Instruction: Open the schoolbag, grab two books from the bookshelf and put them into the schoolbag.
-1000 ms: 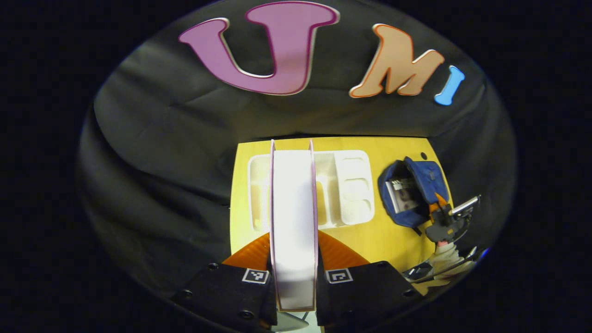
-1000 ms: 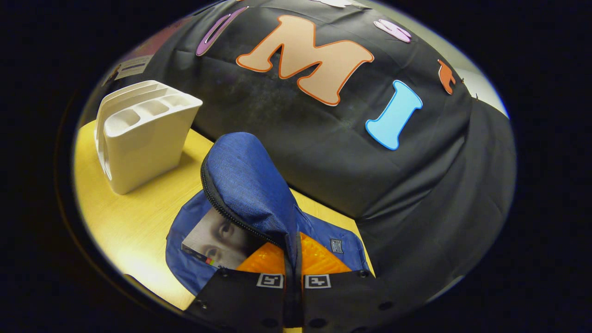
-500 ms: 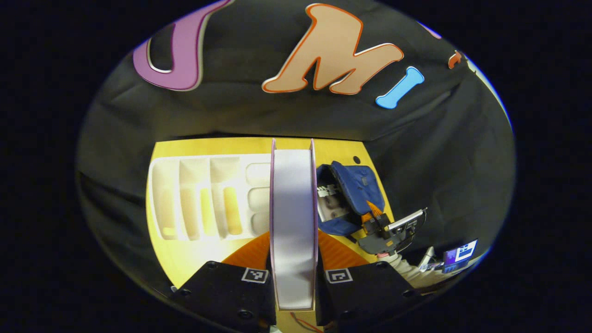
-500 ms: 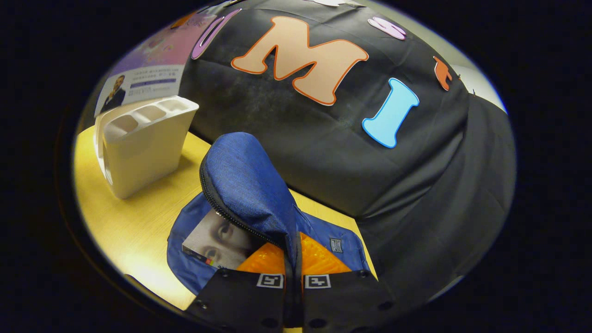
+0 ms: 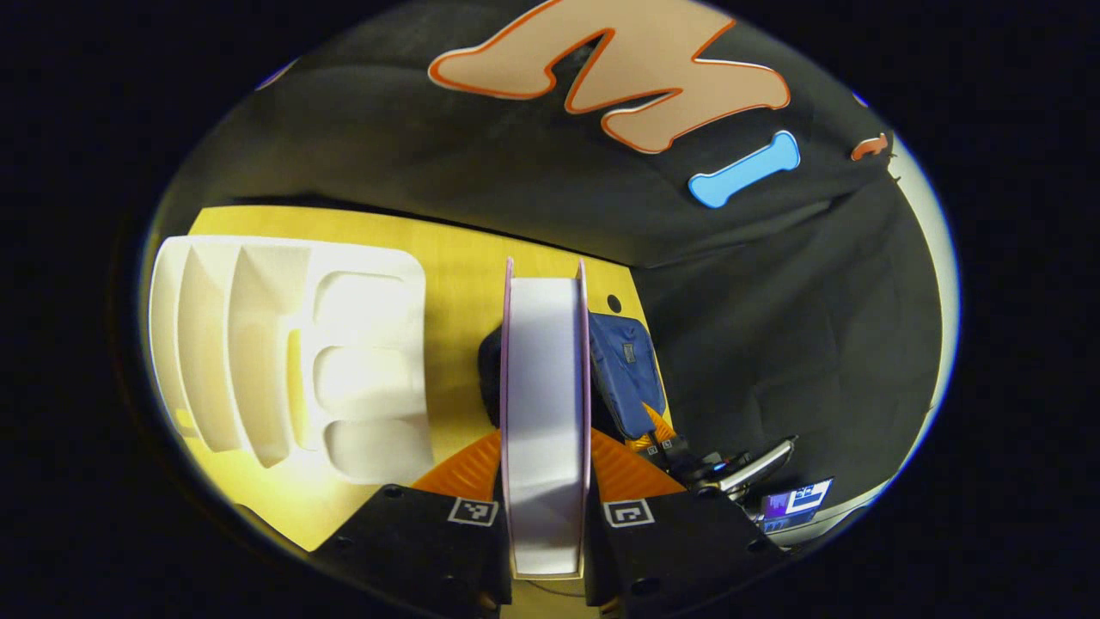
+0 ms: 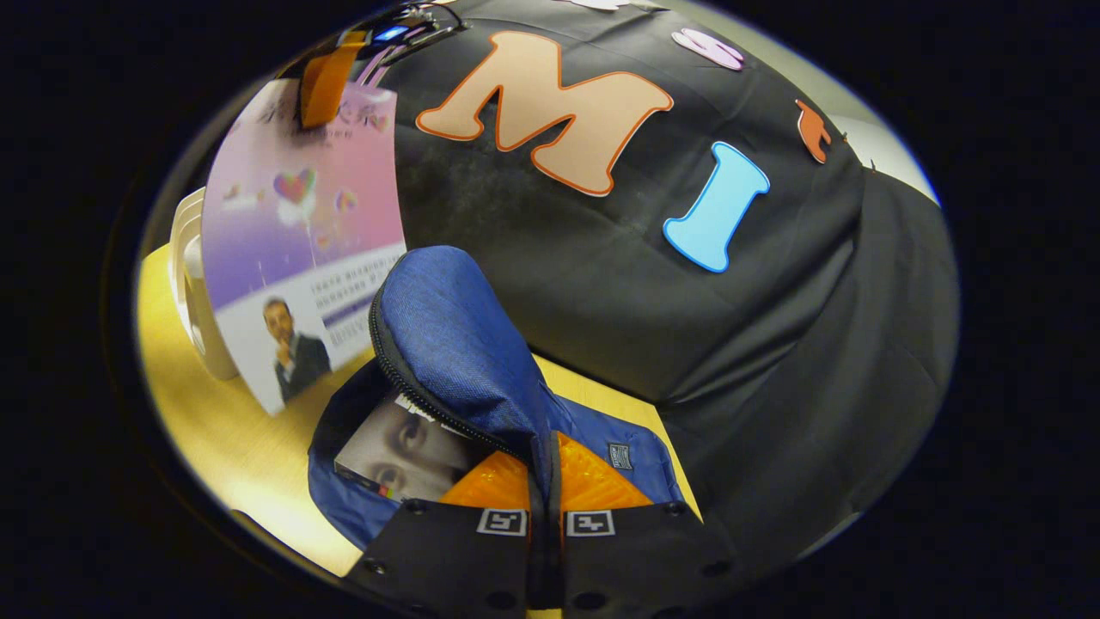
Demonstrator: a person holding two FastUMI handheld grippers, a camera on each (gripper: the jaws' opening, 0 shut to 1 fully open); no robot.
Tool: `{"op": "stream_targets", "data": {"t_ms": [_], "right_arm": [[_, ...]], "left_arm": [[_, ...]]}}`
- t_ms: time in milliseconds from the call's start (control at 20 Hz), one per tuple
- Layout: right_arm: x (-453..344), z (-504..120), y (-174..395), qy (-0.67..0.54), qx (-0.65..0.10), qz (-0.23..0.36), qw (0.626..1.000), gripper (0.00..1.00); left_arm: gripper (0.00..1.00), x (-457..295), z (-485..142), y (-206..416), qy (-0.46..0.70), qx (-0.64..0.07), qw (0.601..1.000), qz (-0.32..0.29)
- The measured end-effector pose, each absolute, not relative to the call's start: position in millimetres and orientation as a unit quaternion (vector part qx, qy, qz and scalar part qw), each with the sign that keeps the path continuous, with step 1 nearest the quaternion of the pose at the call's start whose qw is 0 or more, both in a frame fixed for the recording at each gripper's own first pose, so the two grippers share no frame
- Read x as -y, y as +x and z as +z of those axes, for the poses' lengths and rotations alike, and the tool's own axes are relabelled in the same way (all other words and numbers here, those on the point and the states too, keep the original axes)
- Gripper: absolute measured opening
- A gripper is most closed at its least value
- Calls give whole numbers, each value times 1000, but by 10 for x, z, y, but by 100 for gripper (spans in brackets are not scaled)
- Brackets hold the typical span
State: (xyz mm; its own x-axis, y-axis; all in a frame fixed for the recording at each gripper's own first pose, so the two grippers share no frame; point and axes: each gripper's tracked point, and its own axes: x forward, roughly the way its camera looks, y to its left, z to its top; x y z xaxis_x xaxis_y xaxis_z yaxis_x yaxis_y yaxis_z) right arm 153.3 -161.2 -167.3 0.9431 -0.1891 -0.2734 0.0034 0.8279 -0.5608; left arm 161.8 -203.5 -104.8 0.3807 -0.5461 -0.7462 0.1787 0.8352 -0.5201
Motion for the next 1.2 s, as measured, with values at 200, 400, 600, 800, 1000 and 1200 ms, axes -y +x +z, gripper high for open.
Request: {"op": "stream_targets", "data": {"t_ms": [200, 400, 600, 800, 1000, 1200], "right_arm": [[1598, -1675, 1544, -288, -162, -51, 942, 3], [1584, -1682, 1546, -291, -162, -50, 942, 3], [1589, -1650, 1544, -296, -156, -51, 941, 6], [1584, -1606, 1542, -300, -149, -49, 941, 3], [1544, -1608, 1542, -310, -147, -43, 938, 3], [1503, -1604, 1522, -316, -145, -38, 937, 3]], "left_arm": [[30, 2394, -1410, 1739, -224, -500, 800, -244], [30, 2755, -1757, 1793, -255, -494, 788, -263], [30, 3057, -1949, 1898, -292, -480, 778, -282], [30, 3254, -2133, 2070, -338, -465, 766, -286], [30, 3418, -2340, 2222, -377, -450, 758, -285], [30, 3572, -2484, 2215, -403, -447, 740, -301]]}}
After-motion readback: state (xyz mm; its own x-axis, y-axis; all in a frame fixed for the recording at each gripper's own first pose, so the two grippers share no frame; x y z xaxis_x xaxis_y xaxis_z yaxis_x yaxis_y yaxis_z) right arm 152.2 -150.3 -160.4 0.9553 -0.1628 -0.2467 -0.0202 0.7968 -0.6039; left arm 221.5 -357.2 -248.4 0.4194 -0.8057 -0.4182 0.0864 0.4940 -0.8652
